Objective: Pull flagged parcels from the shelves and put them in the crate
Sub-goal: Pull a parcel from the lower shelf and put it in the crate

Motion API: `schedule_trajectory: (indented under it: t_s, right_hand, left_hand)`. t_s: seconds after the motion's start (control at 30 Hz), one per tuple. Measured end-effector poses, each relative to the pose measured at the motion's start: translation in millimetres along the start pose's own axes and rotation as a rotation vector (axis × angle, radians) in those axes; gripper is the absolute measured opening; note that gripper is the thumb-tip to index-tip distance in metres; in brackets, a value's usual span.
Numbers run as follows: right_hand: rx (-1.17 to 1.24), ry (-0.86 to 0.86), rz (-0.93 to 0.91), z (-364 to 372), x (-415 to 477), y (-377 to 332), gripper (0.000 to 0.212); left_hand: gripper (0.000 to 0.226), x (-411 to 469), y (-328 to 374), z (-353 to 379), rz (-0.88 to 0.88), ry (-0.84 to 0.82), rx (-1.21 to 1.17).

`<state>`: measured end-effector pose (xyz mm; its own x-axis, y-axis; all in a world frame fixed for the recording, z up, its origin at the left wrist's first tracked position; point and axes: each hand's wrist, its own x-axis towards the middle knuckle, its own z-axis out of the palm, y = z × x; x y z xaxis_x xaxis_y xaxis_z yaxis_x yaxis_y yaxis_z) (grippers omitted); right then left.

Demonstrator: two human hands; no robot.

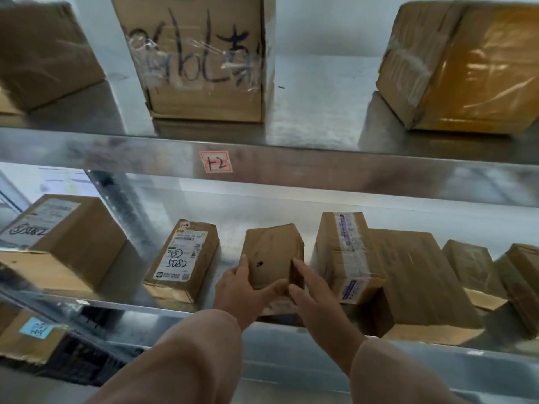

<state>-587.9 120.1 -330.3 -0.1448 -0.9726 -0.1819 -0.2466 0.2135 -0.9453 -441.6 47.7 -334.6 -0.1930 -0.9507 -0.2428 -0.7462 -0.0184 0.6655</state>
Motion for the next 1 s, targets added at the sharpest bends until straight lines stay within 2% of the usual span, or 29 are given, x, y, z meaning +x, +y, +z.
schedule_trajectory:
  t_s: [0.07, 0.13, 0.27, 0.33, 0.4, 0.47, 0.53, 0.6, 0.67, 0.73, 0.8, 0.93, 1.0]
  right_hand:
    - [-0.072, -0.021, -0.085, 0, -2, -3, 0.049]
    - [-0.078, -0.032, -0.126, -2, -3, -10, 0.044]
    - [-0.03, 0.116, -0.177, -8, -1, -16, 0.037]
    - [0.135, 0.124, -0.081, -11, 2, -19, 0.041]
    - [0.403, 0.0, 0.087, -10, 4, -25, 0.039]
    - [0.547, -0.092, 0.202, -9, 4, -31, 0.037]
    - [0.596, -0.12, 0.202, -6, 6, -30, 0.045]
    - [0.556, -0.089, 0.154, -3, 7, -27, 0.054]
    - [0.456, -0.044, 0.091, -2, 8, -22, 0.065]
    - [0.374, -0.015, 0.022, 2, 9, -16, 0.068]
    - [0.331, -0.004, -0.021, 7, 8, -13, 0.069]
    - [0.231, -0.002, -0.12, 16, 6, -11, 0.078]
    - [0.2, -0.022, -0.164, 20, 6, -12, 0.08]
  left_hand:
    - [0.129, -1, 4, -4, -0.012, -0.048, -0.082]
    - [0.121, -2, 5, -11, -0.019, -0.082, -0.314]
    - [0.055, -11, 2, -24, -0.058, -0.161, -0.88]
    - [0.04, -17, -1, -28, -0.176, -0.236, -1.184]
    - [0.049, -20, -6, -30, -0.295, -0.337, -1.443]
    - [0.055, -23, -6, -31, -0.321, -0.41, -1.565]
    - [0.046, -24, -6, -29, -0.302, -0.363, -1.535]
    - [0.032, -20, -12, -30, -0.271, -0.182, -1.332]
    - [0.033, -17, -16, -36, -0.181, -0.071, -1.099]
    - [0.033, -16, -19, -40, -0.075, -0.07, -0.971]
    - [0.02, -17, -19, -42, 0.003, -0.114, -0.897]
    - [0.061, -23, -14, -41, 0.071, -0.18, -0.823]
    - [0.054, -27, -16, -42, 0.101, -0.14, -0.78]
